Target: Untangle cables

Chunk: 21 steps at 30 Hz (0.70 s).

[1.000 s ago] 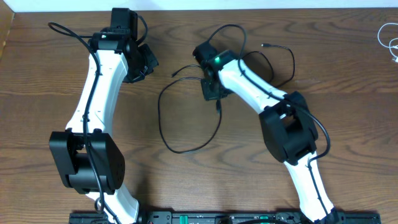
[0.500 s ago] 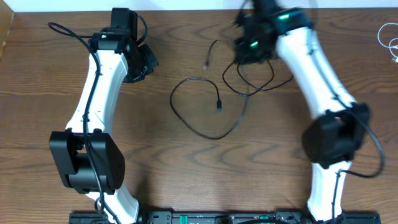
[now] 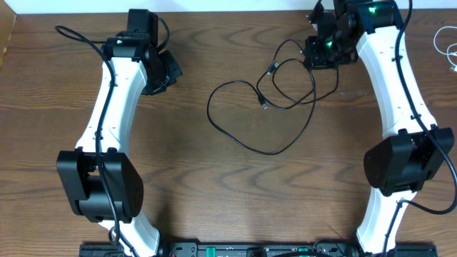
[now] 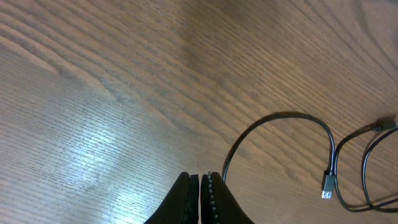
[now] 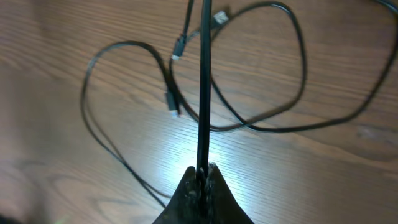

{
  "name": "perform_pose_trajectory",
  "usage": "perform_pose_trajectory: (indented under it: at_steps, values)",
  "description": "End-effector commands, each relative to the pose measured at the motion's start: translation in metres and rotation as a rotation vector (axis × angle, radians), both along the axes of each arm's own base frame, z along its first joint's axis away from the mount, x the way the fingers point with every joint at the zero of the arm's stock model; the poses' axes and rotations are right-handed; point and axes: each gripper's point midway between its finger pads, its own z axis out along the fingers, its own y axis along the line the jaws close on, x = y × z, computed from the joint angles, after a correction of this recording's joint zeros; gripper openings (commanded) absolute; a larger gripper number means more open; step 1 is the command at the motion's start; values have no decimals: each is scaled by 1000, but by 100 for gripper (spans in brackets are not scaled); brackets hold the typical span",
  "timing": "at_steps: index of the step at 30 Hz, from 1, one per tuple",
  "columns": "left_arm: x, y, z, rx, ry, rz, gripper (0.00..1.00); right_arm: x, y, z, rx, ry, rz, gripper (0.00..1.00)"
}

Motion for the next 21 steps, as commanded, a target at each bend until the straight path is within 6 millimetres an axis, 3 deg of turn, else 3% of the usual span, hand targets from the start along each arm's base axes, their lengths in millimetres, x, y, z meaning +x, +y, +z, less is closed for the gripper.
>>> perform_pose_trajectory:
  at_steps: [1,2,3,5,12,18,21]
  values:
    - [5,1,6,14,-18,-12,9,0,-3,-20,-68,35,13,16]
    - [5,1,6,14,-18,-12,9,0,-2,-24,-73,44,15,41]
    - [5,1,6,14,-18,-12,9,0,-1,-26,-73,48,18,57]
    - [5,1,5,14,-18,-12,9,-1,3,-32,-76,65,27,69]
    - [5,1,6,14,-18,-12,9,-24,15,-42,-99,141,123,62]
    - [8,2,7,15,-31,-16,9,-76,49,-45,-36,197,546,64]
    - [11,1,8,-11,-47,-54,9,-101,67,-57,5,218,746,66]
